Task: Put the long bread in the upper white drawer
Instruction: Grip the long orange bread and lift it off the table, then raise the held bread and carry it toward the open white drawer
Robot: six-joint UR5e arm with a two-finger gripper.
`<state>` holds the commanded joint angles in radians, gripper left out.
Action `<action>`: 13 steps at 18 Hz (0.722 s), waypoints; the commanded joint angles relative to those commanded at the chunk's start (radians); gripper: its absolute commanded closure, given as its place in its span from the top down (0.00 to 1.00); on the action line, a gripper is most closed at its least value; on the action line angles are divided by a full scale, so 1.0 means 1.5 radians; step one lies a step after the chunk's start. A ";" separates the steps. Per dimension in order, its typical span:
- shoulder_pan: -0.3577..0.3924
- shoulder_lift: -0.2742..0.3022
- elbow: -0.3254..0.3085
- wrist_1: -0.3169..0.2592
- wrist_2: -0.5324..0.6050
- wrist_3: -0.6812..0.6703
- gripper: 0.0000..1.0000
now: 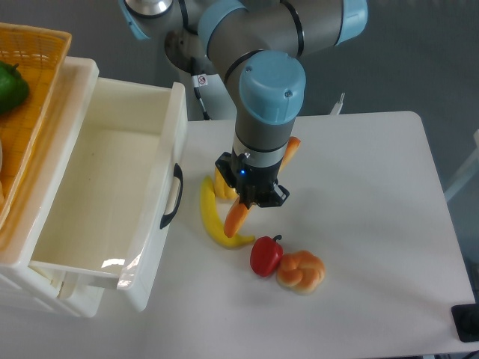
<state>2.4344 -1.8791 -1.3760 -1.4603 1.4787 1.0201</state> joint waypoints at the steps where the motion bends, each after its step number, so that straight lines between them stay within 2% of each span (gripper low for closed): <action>1: -0.001 0.000 -0.001 0.000 0.002 0.000 0.00; 10: 0.022 0.009 0.011 -0.007 0.001 -0.002 0.00; 13: 0.028 0.017 0.010 -0.047 0.001 -0.016 0.00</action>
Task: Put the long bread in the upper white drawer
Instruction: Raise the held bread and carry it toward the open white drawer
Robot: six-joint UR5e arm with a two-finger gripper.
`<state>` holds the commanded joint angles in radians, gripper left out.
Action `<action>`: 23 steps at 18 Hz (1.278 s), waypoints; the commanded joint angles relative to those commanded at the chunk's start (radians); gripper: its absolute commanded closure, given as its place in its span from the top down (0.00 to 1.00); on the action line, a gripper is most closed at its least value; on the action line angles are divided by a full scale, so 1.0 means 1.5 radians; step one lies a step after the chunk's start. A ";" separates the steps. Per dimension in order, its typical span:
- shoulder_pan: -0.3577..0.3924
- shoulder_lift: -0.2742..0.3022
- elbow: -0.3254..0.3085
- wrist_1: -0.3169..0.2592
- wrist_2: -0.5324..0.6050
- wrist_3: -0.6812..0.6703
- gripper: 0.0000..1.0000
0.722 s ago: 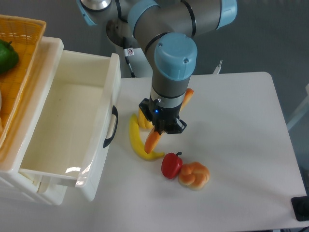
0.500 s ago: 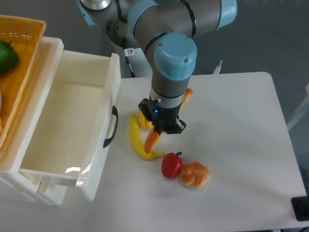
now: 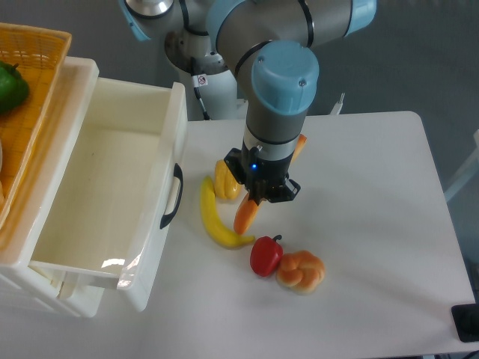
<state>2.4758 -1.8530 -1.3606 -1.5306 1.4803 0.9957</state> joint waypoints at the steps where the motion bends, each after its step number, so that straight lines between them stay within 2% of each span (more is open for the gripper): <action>1: 0.000 0.006 0.000 -0.017 -0.001 -0.018 0.00; 4: 0.002 0.043 0.002 -0.051 -0.002 -0.081 0.00; 8: 0.010 0.085 0.007 -0.078 -0.003 -0.114 0.00; 11: 0.007 0.088 0.007 -0.079 -0.049 -0.144 0.00; 14: 0.005 0.119 0.016 -0.080 -0.081 -0.179 0.00; 17: -0.002 0.131 0.016 -0.081 -0.099 -0.186 0.00; 23: -0.021 0.162 0.018 -0.085 -0.157 -0.257 0.00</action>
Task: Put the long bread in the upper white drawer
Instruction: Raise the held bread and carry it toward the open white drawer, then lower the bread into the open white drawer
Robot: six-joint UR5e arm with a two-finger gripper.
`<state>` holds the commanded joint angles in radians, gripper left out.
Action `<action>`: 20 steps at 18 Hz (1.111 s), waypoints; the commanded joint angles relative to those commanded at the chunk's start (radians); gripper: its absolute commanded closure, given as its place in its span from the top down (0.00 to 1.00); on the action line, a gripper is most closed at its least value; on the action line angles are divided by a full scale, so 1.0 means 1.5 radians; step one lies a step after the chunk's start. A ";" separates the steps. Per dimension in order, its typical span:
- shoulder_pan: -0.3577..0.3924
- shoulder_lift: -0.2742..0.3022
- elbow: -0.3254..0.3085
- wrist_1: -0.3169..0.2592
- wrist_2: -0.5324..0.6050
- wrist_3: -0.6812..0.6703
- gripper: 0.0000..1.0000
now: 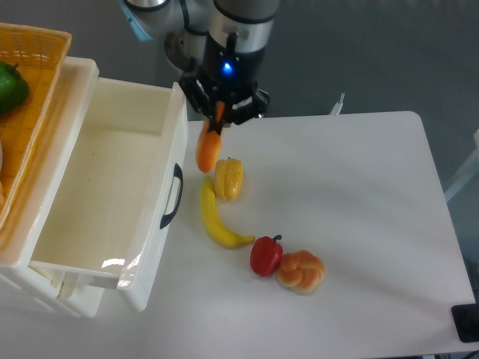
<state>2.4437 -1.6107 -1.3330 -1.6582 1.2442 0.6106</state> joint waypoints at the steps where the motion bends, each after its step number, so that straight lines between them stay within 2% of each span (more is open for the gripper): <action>1: -0.003 0.002 -0.001 -0.001 -0.006 -0.002 0.00; 7: -0.027 0.026 -0.003 -0.004 -0.029 -0.046 0.00; 11: -0.028 0.026 -0.003 -0.004 -0.063 -0.053 0.00; 20: -0.038 0.031 -0.001 0.009 -0.092 -0.100 0.00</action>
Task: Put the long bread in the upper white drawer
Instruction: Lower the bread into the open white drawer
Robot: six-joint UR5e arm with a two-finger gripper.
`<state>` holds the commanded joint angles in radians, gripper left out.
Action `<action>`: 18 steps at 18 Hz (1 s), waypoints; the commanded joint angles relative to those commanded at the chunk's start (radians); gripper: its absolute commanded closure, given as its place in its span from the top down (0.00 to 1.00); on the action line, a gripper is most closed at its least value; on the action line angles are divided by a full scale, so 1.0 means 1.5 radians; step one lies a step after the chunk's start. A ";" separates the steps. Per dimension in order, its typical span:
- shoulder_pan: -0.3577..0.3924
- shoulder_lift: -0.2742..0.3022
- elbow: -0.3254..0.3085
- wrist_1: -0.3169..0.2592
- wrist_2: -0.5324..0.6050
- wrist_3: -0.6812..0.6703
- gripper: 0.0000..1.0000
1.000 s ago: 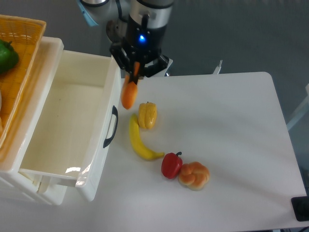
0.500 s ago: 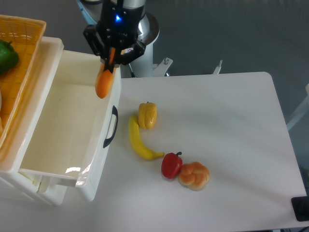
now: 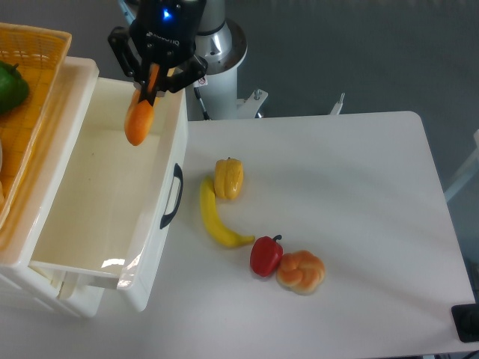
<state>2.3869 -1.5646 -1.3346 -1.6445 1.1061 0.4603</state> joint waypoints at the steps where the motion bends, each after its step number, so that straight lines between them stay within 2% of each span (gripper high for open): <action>1: -0.001 0.000 -0.001 0.012 -0.002 -0.013 0.00; 3: -0.011 -0.003 -0.001 0.034 -0.005 -0.034 0.00; 18: -0.051 -0.043 -0.013 0.095 -0.003 -0.062 0.00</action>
<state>2.3102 -1.6291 -1.3545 -1.5018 1.1014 0.3666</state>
